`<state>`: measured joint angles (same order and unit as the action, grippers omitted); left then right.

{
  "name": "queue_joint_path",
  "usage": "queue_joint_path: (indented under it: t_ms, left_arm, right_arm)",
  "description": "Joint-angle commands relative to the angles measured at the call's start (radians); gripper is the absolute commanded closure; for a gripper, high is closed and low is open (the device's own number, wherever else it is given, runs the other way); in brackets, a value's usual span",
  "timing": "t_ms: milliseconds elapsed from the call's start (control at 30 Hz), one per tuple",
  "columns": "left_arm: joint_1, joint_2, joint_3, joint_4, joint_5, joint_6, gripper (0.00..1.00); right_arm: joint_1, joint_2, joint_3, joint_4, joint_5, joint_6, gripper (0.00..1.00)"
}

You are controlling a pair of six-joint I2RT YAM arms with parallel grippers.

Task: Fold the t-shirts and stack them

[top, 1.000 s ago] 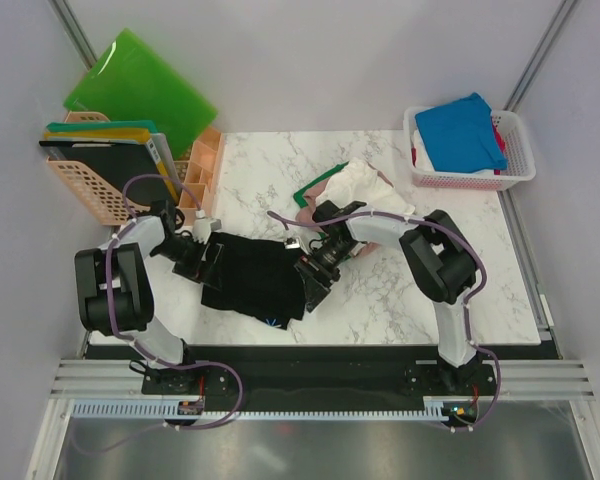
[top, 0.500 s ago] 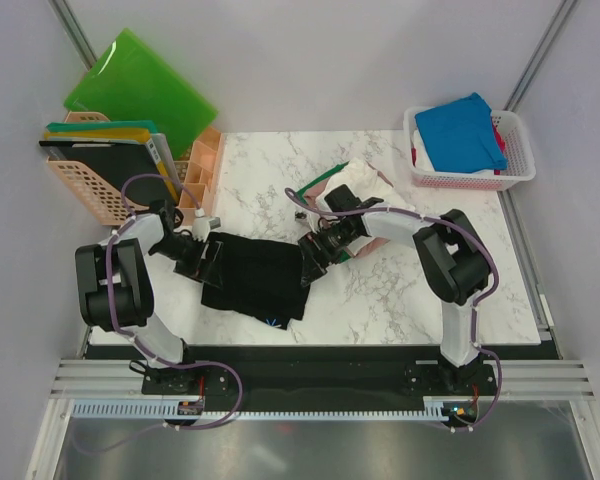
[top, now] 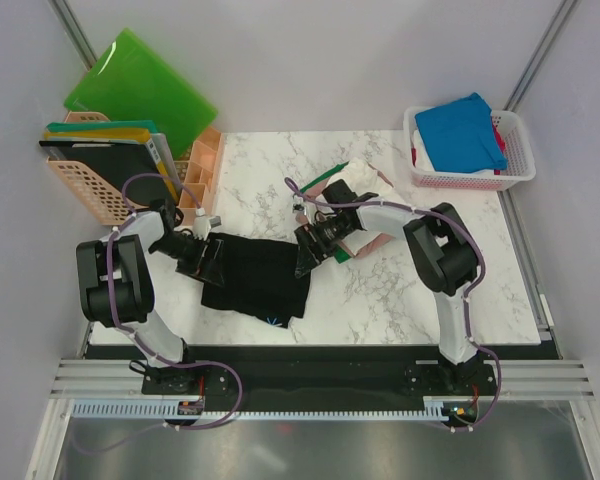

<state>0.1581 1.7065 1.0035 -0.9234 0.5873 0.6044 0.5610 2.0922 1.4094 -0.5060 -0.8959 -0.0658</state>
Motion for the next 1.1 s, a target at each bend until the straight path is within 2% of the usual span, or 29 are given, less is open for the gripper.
queue_joint_path:
  t_ms: [0,200,267,300,333,400,433,467,533,567,600,633,800,900,933,1033,1067]
  left_arm:
    - [0.0,0.056,-0.011,0.057,0.008,0.028,0.0]
    - [-0.005,0.084,-0.003,0.054,0.013,0.023,0.01]
    - [-0.006,0.082,-0.008,0.051,0.003,0.028,0.12]
    - [-0.005,0.084,-0.009,0.049,-0.004,0.029,0.23]
    - [-0.005,0.088,-0.012,0.049,-0.009,0.031,0.49]
    - [-0.006,0.096,-0.016,0.046,-0.017,0.026,0.7]
    - [-0.005,0.108,-0.014,0.046,-0.018,0.023,0.86]
    - [-0.005,0.114,-0.013,0.041,-0.015,0.021,0.98]
    - [-0.006,0.119,-0.009,0.038,-0.007,0.021,0.98]
    - [-0.005,0.122,-0.008,0.038,-0.003,0.021,0.98]
    - [-0.005,0.122,-0.006,0.037,0.002,0.021,0.98]
    - [-0.005,0.12,-0.005,0.037,0.008,0.021,0.98]
    - [-0.005,0.108,-0.002,0.026,0.028,0.035,0.98]
    - [-0.005,0.114,-0.006,0.026,0.016,0.043,0.98]
    - [-0.005,0.117,-0.008,0.026,0.014,0.046,0.98]
    - [-0.005,0.12,-0.017,0.029,0.022,0.052,0.98]
    - [-0.003,0.122,-0.019,0.032,0.022,0.051,0.98]
  right_arm:
    - [0.005,0.051,0.039,0.049,-0.024,0.024,0.02]
    - [0.046,0.106,0.071,0.055,-0.07,0.046,0.02]
    - [0.063,0.106,0.068,0.052,-0.064,0.038,0.02]
    - [0.066,0.106,0.066,0.052,-0.066,0.031,0.02]
    - [0.066,0.108,0.063,0.053,-0.067,0.029,0.02]
    - [0.069,0.118,0.063,0.054,-0.072,0.032,0.15]
    - [0.068,0.121,0.062,0.054,-0.075,0.032,0.24]
    - [0.068,0.124,0.062,0.054,-0.077,0.032,0.49]
    - [0.068,0.127,0.057,0.052,-0.067,0.034,0.69]
    - [0.068,0.127,0.056,0.05,-0.064,0.034,0.86]
    - [0.068,0.126,0.054,0.049,-0.061,0.034,0.97]
    - [0.068,0.126,0.05,0.047,-0.06,0.031,1.0]
    - [0.068,0.117,0.059,0.023,-0.063,0.027,1.0]
    - [0.068,0.117,0.1,-0.075,-0.067,-0.026,0.46]
    - [0.066,0.111,0.106,-0.107,-0.049,-0.052,0.21]
    - [0.047,0.059,0.07,-0.144,0.004,-0.088,0.02]
    - [0.039,0.048,0.059,-0.146,0.006,-0.092,0.02]
